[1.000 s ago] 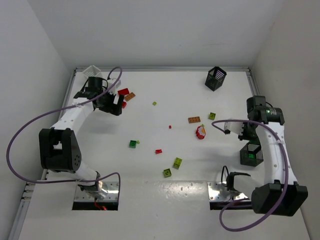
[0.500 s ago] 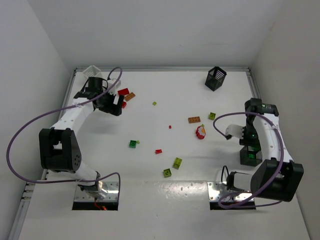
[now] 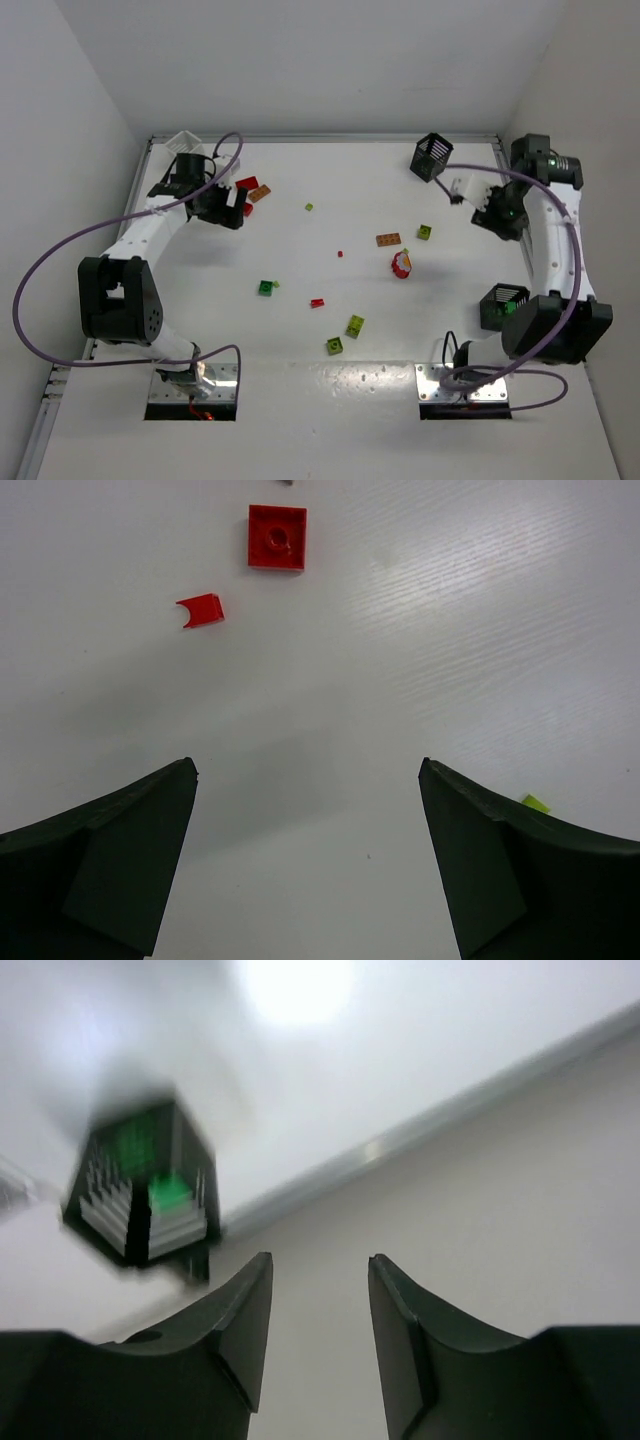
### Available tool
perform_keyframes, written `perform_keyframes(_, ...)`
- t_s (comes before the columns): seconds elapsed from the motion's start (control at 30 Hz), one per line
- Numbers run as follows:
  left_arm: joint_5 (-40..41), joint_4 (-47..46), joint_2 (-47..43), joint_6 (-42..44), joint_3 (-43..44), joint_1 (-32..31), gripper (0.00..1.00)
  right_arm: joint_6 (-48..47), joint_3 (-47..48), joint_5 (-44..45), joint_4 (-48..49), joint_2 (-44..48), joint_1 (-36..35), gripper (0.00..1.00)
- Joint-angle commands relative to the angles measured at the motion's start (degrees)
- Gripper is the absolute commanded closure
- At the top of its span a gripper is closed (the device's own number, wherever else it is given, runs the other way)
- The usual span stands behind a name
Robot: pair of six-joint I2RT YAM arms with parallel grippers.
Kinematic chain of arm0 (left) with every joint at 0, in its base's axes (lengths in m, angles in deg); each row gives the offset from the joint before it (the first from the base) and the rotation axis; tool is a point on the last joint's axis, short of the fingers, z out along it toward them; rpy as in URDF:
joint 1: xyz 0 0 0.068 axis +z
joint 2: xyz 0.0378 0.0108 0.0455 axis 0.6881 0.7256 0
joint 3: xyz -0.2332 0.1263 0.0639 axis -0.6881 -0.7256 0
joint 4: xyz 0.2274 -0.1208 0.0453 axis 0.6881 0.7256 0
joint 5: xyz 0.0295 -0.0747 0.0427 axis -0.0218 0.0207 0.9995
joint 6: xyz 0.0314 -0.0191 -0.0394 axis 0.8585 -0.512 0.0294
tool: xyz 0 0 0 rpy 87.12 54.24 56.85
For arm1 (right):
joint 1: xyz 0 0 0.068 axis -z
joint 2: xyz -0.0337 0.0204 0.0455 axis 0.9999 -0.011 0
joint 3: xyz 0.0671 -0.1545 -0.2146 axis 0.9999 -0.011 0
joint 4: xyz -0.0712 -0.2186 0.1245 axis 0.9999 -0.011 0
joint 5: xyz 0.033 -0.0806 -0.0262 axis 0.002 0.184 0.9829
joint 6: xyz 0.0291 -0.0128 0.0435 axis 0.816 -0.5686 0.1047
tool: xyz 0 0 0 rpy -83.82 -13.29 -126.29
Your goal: Sort the legos into containers by color
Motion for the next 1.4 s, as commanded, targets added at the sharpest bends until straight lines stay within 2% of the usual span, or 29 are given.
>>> perform_keyframes(0.0, 1.9, -4.0, -0.1, -2.9, 0.0, -0.4, 0.0, 8.8, 7.7, -25.5, -3.2, -4.9, -3.2, 0.56)
perform_keyframes(0.07, 3.4, -4.7, -0.1, -5.1, 0.5, -0.4, 0.0, 18.8, 11.8, -36.3, -3.2, -9.4, -5.8, 0.52)
perform_keyframes(0.13, 5.5, -5.4, -0.8, -6.3, 1.2, -0.4, 0.0, 30.7, 16.2, -42.2, -0.9, -17.6, -11.8, 0.49)
perform_keyframes(0.17, 6.0, -5.4, -0.8, -6.3, 1.2, 0.1, 0.0, 32.3, 17.2, -43.8, -0.4, -19.7, -16.4, 0.44)
perform_keyframes(0.23, 6.9, -6.0, -1.4, -6.9, 1.2, 0.6, 0.0, 39.2, 16.7, -44.3, 5.0, -21.0, -21.9, 0.43)
perform_keyframes(0.27, 7.7, -6.0, -2.0, -7.5, 1.7, 0.6, 0.0, 41.6, 14.7, -44.3, 12.6, -21.0, -24.8, 0.43)
perform_keyframes(0.3, 8.2, -6.6, -2.0, -7.5, 1.7, 0.6, 0.0, 43.6, 13.6, -43.2, 16.4, -20.2, -30.6, 0.41)
perform_keyframes(0.33, 8.2, -6.6, -2.5, -8.1, 1.7, 1.2, 0.0, 46.3, 12.2, -42.4, 22.9, -20.2, -33.6, 0.37)
perform_keyframes(0.4, 8.8, -6.6, -2.5, -9.3, 1.7, 2.0, 0.0, 47.6, 11.5, -40.3, 27.9, -20.7, -40.8, 0.31)
perform_keyframes(0.47, 8.8, -7.1, -3.0, -11.1, 1.7, 3.4, 0.0, 50.5, 10.7, -39.8, 35.9, -22.5, -44.3, 0.24)
perform_keyframes(0.53, 8.8, -7.1, -3.0, -12.5, 1.1, 4.8, 0.0, 53.5, 10.0, -39.0, 41.5, -23.8, -48.3, 0.21)
perform_keyframes(0.57, 8.8, -7.1, -3.6, -14.4, 1.1, 6.6, 0.0, 57.9, 8.8, -39.0, 47.7, -23.8, -49.4, 0.19)
perform_keyframes(0.67, 7.9, -7.1, -3.6, -15.8, 1.1, 9.7, 0.0, 64.5, 3.3, -37.8, 57.8, -24.3, -54.1, 0.19)
perform_keyframes(0.77, 7.3, -7.1, -3.0, -16.5, 1.1, 12.2, 0.0, 65.0, -1.7, -37.3, 67.5, -26.0, -58.8, 0.18)
perform_keyframes(0.9, 5.4, -7.1, -2.3, -16.5, 1.7, 13.6, 0.0, 64.9, -4.6, -33.4, 74.0, -29.4, -62.9, 0.15)
perform_keyframes(1.1, 2.9, -7.1, -0.5, -16.5, 2.3, 14.8, 0.0, 62.8, -2.6, -28.6, 78.9, -34.8, -66.1, 0.13)
perform_keyframes(1.37, 2.4, -6.6, -0.5, -15.4, 2.3, 15.3, 0.0, 56.8, -0.6, -26.1, 79.1, -39.0, -66.1, 0.09)
